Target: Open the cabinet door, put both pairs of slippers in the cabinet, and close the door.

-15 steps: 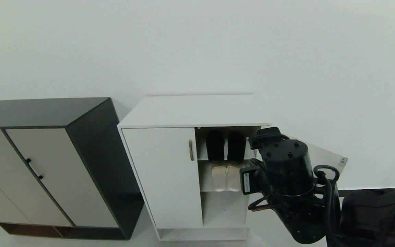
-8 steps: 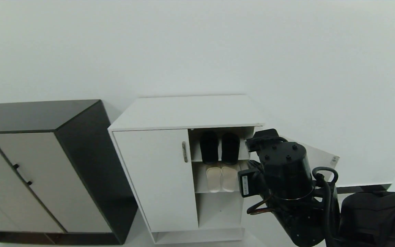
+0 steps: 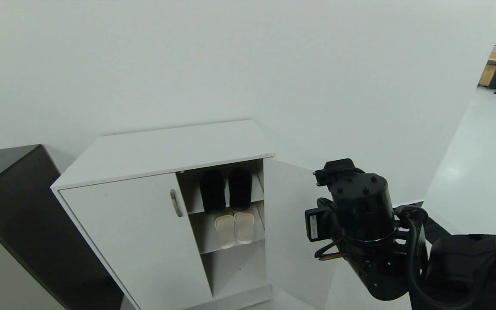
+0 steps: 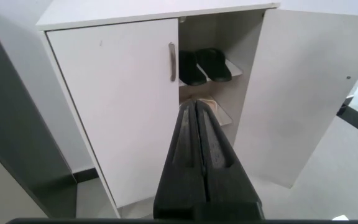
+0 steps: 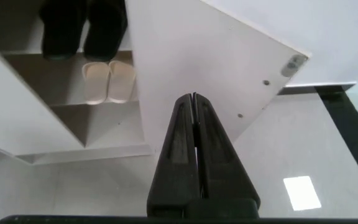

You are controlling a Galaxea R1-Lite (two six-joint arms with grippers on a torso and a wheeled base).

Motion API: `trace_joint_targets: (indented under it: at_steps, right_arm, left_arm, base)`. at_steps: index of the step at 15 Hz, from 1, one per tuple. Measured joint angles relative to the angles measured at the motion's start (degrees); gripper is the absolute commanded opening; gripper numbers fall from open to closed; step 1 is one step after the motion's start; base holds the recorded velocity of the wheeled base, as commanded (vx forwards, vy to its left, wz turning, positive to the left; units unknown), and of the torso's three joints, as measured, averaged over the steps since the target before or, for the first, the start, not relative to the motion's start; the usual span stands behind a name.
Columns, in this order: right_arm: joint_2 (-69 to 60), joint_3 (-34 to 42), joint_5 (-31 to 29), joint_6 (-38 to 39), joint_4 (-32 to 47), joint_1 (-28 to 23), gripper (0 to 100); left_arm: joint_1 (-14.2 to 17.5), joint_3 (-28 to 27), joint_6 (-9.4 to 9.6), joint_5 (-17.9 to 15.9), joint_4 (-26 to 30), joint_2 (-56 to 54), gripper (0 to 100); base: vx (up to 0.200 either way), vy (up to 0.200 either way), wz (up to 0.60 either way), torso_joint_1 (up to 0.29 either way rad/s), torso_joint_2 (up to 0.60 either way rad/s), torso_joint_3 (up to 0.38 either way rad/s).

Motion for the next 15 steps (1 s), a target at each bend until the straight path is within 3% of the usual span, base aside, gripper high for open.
trace_joint_targets:
  at_steps: [11,15]
  right_arm:
    - [0.17,-1.43,0.24,-3.12,-0.44,-4.19,0]
    - [0.91,-2.82,3.15,-3.16,-1.21,-6.84,0]
  left_arm:
    - [0.0,0.0,0.0,0.0,-0.02,0.0,0]
    - [0.0,0.0,0.0,0.0,-0.02,0.0,0]
  base:
    - [0.0,0.0,0.0,0.004,-0.01,-0.006]
    - [0.0,0.0,0.0,0.189,-0.44,-0.249]
